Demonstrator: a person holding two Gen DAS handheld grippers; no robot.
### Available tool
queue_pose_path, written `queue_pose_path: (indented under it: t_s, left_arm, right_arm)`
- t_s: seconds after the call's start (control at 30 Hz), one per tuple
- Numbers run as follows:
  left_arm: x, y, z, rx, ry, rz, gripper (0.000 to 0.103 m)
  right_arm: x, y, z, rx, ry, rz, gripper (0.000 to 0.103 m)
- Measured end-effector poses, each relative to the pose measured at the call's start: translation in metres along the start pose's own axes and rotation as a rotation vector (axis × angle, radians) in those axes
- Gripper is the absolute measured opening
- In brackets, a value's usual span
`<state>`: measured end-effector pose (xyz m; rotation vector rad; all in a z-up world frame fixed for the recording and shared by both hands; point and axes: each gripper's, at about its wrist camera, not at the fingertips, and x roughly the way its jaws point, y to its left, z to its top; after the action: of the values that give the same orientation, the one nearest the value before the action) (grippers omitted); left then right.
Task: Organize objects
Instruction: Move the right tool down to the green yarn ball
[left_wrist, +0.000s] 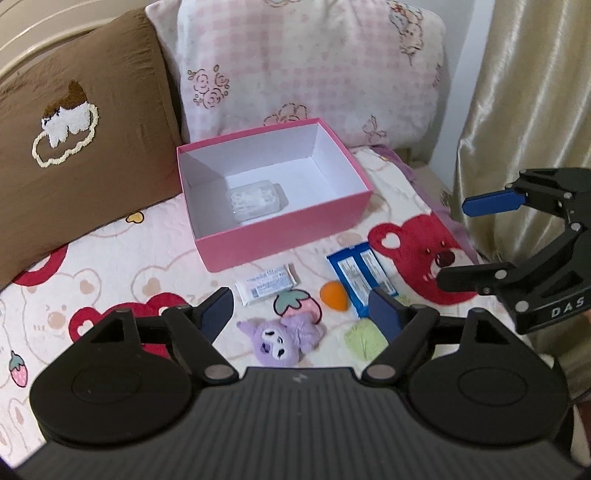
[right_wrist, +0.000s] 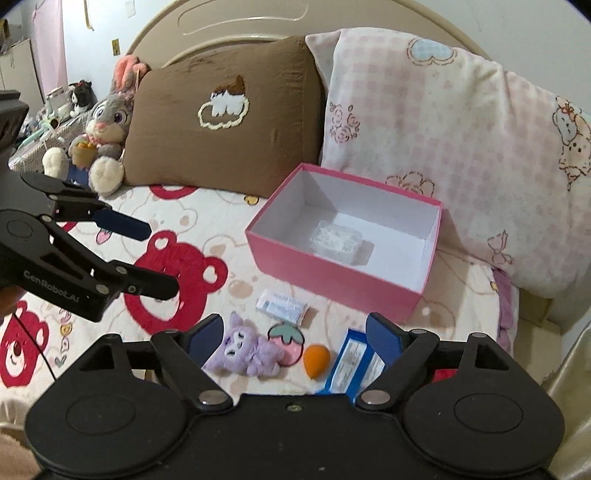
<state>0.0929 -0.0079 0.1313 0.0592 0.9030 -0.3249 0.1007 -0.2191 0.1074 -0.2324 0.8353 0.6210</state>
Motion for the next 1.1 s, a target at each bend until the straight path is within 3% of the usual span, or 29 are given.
queue_pose_path:
  t_s: [0.3, 0.57, 0.67, 0.87, 1.1]
  left_arm:
    - [-0.011, -0.021, -0.024, 0.048, 0.005, -0.025, 0.084]
    - [0.012, -0.032, -0.05, 0.055, 0.066, -0.051, 0.086]
    - [0.021, -0.036, -0.062, 0.064, 0.075, -0.024, 0.086]
    - [0.04, -0.039, -0.082, 0.016, 0.056, -0.065, 0.087]
    - [0.067, -0.042, -0.094, -0.042, -0.011, -0.088, 0.087]
  right_arm:
    - [-0.014, 0.009, -0.038, -0.048, 0.065, 0.044, 0.088]
    - [-0.009, 0.008, -0.073, -0.05, 0.101, 0.084, 0.092]
    - [-0.007, 0.005, -0.084, -0.055, 0.099, 0.098, 0.093]
    - [0.004, 0.001, -0.107, -0.075, 0.066, 0.102, 0.095]
    - [0.033, -0.005, -0.134, -0.041, -0.058, 0.053, 0.095]
